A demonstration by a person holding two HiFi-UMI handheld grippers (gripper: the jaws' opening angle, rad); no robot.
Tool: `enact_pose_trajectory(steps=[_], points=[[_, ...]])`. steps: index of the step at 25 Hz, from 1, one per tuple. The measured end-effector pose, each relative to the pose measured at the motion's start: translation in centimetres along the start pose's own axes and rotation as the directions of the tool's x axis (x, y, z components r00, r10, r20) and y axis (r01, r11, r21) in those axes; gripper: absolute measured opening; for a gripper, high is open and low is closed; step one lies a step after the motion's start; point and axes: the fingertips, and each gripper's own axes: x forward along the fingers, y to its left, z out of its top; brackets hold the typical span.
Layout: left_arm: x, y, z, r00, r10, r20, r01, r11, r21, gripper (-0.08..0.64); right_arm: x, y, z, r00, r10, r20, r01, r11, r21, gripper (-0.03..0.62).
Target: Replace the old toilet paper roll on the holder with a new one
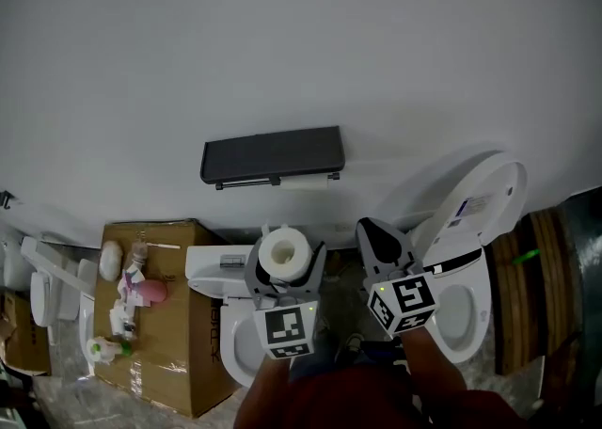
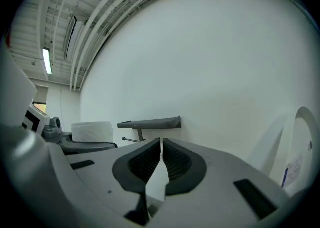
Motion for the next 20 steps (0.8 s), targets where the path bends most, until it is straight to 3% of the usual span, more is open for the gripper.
enact_pose_trajectory(steps=[7, 11, 12, 14, 18, 20], points=[[2.1, 1.9, -0.6, 1.0, -0.012, -0.011, 0.012, 1.0, 0.002, 0.443, 3.5, -0.4, -1.8, 0.999, -0.032, -0.026, 0.034, 0.999, 0.041, 0.029], [2.6, 3.0, -0.7, 1.0, -0.001, -0.012, 0.001, 1.0, 0.011, 0.443, 5.6, -1.3, -2.7, 0.999, -0.037, 0.015, 0.032, 0.973, 0.227, 0.031], [2.7, 3.3, -0.6, 1.0, 0.002, -0.009, -0.002, 1.0, 0.008, 0.443, 6.1, -1.3, -3.1, 1.0, -0.018, 0.026, 0.009, 0.954, 0.298, 0.044], [2.7, 3.8, -0.3, 1.0, 0.008, 0.001, -0.008, 1.0, 0.001, 0.443, 7.1, -1.2, -3.7, 0.998, 0.027, 0.055, -0.048, 0.893, 0.448, 0.15], [2.6, 4.7, -0.8, 1.0, 0.011, -0.016, -0.011, 1.0, 0.0, 0.443, 9.2, -1.3, -4.8, 0.99, 0.057, 0.126, -0.126, 0.744, 0.656, 0.183], [2.6, 4.9, -1.1, 1.0, 0.009, -0.024, -0.009, 1.0, -0.013, 0.443, 10.4, -0.9, -5.1, 0.982, 0.08, 0.171, -0.18, 0.667, 0.722, 0.238]])
